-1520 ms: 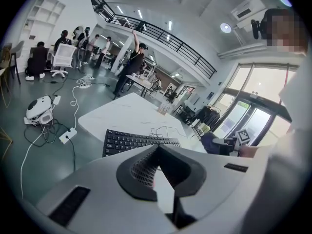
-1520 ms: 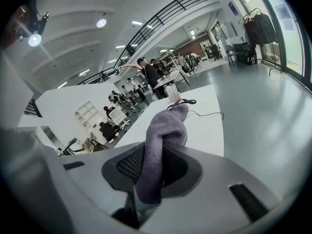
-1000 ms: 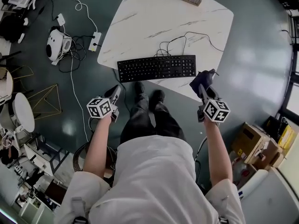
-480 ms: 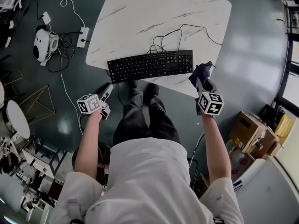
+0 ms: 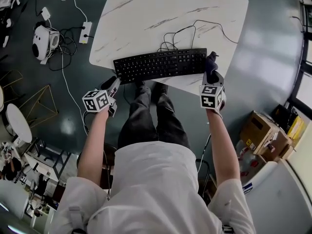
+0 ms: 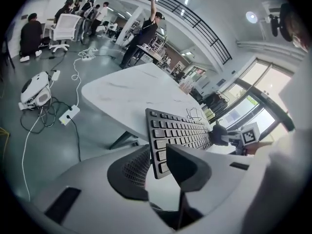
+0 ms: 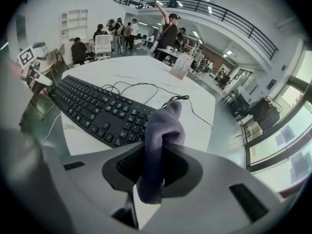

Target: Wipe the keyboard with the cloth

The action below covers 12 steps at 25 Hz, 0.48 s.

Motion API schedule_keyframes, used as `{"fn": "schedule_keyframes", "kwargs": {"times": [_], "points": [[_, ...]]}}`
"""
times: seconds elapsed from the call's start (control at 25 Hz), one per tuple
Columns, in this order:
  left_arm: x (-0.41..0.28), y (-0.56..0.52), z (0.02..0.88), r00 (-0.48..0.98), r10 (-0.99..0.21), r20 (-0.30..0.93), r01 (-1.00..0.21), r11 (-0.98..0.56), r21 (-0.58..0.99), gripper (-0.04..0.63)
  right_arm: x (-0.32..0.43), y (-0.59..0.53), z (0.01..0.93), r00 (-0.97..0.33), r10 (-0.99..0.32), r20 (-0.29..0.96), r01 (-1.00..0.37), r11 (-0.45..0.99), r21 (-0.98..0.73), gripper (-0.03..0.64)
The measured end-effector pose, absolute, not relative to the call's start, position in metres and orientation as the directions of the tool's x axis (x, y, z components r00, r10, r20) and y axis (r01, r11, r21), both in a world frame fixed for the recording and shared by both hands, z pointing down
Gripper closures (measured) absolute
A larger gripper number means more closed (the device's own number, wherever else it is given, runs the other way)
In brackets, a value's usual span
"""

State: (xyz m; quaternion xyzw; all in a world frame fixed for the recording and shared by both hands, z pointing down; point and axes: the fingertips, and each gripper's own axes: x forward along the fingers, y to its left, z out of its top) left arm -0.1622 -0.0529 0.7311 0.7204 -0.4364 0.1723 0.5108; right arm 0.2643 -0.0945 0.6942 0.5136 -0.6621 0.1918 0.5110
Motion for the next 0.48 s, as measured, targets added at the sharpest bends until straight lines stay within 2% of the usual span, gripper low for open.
{"fn": "schedule_keyframes", "kwargs": {"times": [0.24, 0.48], "points": [[-0.160, -0.061, 0.732, 0.561, -0.457, 0.690, -0.808, -0.121, 0.576, 0.501, 0.238, -0.088, 0.719, 0.019, -0.409, 0.912, -0.881, 0.424, 0.208, 0.525], [-0.158, -0.061, 0.734, 0.539, -0.449, 0.713, -0.835, -0.177, 0.520, 0.510, 0.230, -0.091, 0.726, 0.009, -0.395, 0.919, -0.898, 0.401, 0.182, 0.525]]}}
